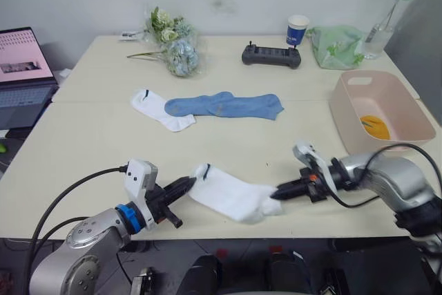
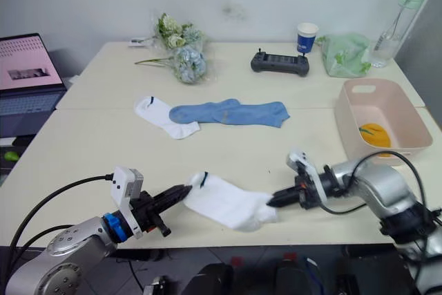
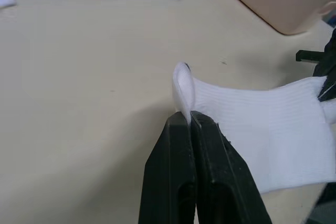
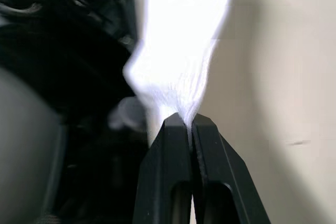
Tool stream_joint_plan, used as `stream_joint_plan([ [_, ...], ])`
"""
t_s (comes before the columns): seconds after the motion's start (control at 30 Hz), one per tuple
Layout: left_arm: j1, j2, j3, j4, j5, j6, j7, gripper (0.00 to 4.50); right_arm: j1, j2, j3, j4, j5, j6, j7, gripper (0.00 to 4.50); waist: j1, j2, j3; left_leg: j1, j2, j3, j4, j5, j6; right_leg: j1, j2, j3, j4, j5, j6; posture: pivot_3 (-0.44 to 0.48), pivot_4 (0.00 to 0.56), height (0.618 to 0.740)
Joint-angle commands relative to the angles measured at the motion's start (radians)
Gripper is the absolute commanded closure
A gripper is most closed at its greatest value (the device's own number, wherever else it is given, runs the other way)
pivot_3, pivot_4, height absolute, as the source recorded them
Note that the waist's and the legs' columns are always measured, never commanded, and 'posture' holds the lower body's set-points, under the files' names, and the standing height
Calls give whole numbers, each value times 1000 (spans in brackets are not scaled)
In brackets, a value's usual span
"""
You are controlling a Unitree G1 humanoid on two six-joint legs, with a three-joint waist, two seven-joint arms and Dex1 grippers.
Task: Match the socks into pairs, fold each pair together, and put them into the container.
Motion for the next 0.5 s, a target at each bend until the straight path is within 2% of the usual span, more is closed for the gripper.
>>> stream_joint_plan([
  [0.03, -35, -30, -32, 47, 71, -112, 27, 4500, -65, 66, 18, 93, -72, -68, -12, 4471, 1, 0, 0, 0, 0, 0, 0, 0, 0, 0, 0, 0, 0, 0, 0, 0, 150, 740],
  [0.2, -59, -56, -54, 109, 132, -190, 52, 4500, -106, 135, 20, 190, -149, -138, -20, 4471, 1, 0, 0, -1, 0, 0, 0, 0, 0, -1, 0, 0, 0, 0, 0, 0, 150, 740],
  [0.43, -52, -34, -72, 173, 181, -228, 37, 4500, -89, 157, -19, 201, -205, -208, -51, 4471, 0, 0, 0, -1, 0, 0, 0, 0, 0, -3, 0, 1, 1, 0, 0, 0, 150, 740],
  [0.5, -59, -30, -73, 176, 154, -211, 17, 4062, -74, 153, -40, 186, -193, -185, -55, 4000, 0, 0, 0, -2, 0, -1, 0, 0, -1, -3, 0, 0, 1, 0, 0, 0, 150, 740],
])
